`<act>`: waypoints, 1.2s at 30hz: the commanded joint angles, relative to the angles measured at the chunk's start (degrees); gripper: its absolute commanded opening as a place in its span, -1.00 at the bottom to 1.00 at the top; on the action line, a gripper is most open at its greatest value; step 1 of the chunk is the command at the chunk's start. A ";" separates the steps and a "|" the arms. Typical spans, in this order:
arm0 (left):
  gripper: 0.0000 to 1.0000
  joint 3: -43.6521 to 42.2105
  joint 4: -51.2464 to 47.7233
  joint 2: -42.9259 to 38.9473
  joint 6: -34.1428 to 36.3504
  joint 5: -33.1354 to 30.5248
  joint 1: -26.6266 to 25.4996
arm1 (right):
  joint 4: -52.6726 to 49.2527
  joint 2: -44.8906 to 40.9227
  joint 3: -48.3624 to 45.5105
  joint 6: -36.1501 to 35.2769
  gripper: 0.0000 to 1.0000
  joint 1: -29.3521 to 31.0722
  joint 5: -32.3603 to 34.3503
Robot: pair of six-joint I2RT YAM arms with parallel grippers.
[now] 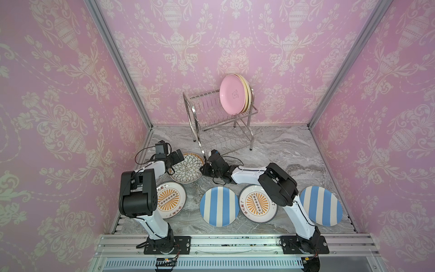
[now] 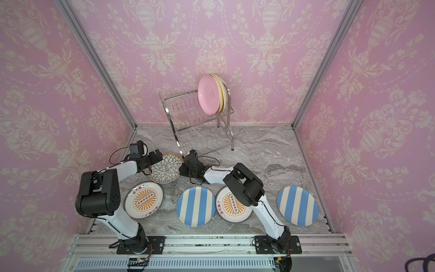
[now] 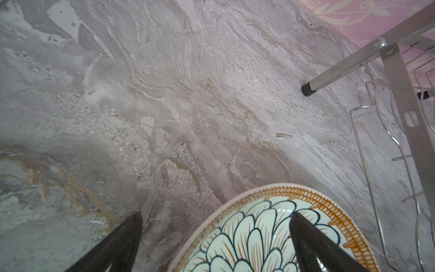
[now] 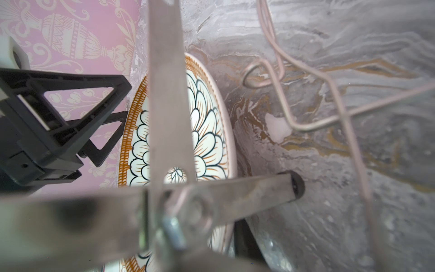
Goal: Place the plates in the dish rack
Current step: 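Lower the right gripper onto the flower plate's rim beside the rack leg, then close the right gripper on the flower plate's rim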
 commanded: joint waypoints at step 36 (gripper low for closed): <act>0.99 2.60 4.19 -14.00 0.55 6.33 0.16 | -8.01 -6.03 8.91 -7.92 -0.98 -0.09 6.33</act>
